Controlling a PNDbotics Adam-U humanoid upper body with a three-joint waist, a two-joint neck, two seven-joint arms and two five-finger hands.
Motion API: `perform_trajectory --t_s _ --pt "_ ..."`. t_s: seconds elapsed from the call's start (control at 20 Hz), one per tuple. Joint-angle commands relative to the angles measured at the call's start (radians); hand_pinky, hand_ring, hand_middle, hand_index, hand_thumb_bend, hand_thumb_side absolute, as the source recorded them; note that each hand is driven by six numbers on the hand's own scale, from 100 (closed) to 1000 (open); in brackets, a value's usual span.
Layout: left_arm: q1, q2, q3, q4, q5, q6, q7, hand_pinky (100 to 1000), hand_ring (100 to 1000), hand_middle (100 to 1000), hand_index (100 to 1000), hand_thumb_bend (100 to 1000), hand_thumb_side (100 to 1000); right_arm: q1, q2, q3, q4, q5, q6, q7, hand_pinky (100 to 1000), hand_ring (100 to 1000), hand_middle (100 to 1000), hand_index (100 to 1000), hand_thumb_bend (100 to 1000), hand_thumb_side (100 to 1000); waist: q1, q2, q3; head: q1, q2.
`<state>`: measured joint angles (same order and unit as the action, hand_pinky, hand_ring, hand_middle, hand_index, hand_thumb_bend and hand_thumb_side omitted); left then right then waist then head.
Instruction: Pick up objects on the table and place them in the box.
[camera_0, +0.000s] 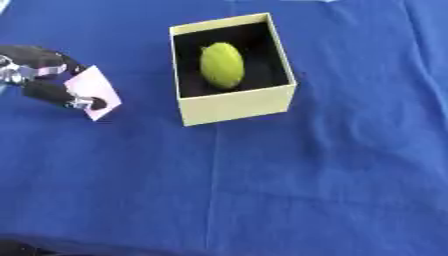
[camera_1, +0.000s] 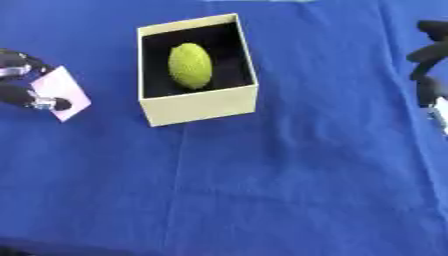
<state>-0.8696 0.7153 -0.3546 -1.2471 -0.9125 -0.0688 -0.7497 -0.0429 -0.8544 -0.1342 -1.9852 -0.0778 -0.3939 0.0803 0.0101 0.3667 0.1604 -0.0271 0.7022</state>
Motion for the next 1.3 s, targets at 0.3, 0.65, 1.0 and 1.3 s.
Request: perform_trajectory --t_s 0.3,0.65,1.0,1.3 --pt "-0.013 0.011 -0.002 -0.03 0.034 0.014 0.019 916 793 595 882 450 1000 0.005 -0.008 -0.006 -0.015 -0.001 0.007 0.015 993 975 505 721 100 470 -0.001 -0.016 0.0 0.005 -0.01" --pt "-0.007 0.02 0.013 -0.102 0.064 0.056 0.034 873 742 553 833 351 763 0.009 -0.001 -0.003 -0.015 0.006 0.013 0.027 995 976 504 721 100 470 0.0 -0.015 0.003 0.002 -0.012" --pt "-0.002 0.019 0.008 -0.135 0.07 0.096 0.032 826 680 503 763 344 363 0.015 0.008 -0.004 -0.015 0.004 0.018 0.034 998 978 502 720 100 470 0.0 -0.016 0.003 0.004 -0.012" --pt "0.001 0.02 0.019 -0.184 0.098 0.127 0.038 791 626 463 723 227 219 0.02 0.012 -0.005 -0.015 0.008 0.022 0.041 999 979 502 720 100 470 0.001 -0.016 0.003 0.002 -0.013"
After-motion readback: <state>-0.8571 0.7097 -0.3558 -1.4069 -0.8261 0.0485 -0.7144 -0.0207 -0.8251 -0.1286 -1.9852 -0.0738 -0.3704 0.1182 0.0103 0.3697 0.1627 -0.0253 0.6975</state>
